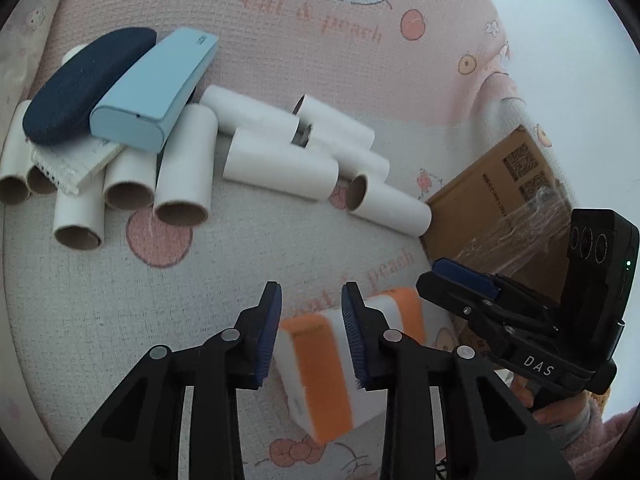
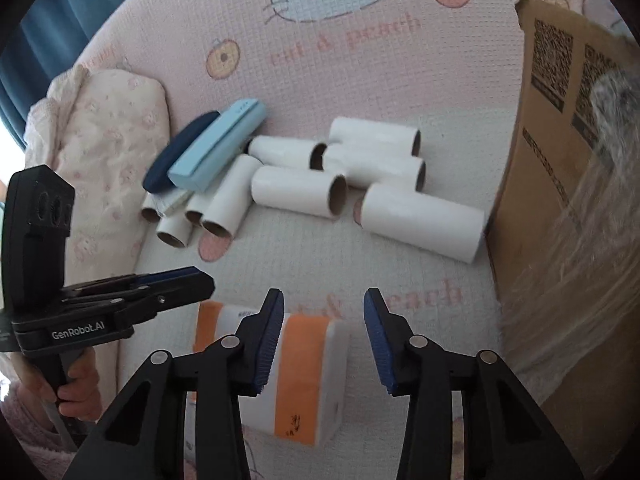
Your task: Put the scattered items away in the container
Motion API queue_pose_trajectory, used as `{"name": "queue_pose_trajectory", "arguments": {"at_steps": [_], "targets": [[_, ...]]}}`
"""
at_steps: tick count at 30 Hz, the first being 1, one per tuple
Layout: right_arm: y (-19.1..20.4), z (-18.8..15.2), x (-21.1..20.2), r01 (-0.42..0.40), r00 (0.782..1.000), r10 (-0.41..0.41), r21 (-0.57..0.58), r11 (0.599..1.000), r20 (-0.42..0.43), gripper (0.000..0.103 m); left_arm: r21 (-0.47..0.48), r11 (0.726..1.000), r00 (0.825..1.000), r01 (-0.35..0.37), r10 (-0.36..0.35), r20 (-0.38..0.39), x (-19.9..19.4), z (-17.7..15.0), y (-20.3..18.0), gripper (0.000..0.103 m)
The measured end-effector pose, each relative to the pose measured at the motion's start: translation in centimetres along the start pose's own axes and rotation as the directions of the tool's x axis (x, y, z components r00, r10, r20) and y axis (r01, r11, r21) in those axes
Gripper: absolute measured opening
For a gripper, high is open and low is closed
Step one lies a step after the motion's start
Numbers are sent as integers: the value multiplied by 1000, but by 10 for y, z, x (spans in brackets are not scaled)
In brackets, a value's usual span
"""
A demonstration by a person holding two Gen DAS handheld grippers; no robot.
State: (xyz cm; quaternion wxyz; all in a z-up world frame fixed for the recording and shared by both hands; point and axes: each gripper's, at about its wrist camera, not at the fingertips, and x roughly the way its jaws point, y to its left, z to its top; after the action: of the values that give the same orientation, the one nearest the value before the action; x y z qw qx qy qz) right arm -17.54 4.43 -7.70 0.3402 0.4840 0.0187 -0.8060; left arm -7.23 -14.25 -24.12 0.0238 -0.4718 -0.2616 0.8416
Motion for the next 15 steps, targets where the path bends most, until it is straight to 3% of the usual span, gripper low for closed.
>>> {"name": "queue_pose_trajectory", "arguments": {"at_steps": [8, 15], "targets": [[-13, -30, -1, -68, 995, 76, 111, 992, -67, 39, -21, 1000, 999, 5, -5, -33, -4, -29, -1, 35], [-7, -37, 9, -87, 987, 96, 76, 993, -127, 39, -91, 995, 995, 30, -39, -92, 11, -40, 5, 36]]}}
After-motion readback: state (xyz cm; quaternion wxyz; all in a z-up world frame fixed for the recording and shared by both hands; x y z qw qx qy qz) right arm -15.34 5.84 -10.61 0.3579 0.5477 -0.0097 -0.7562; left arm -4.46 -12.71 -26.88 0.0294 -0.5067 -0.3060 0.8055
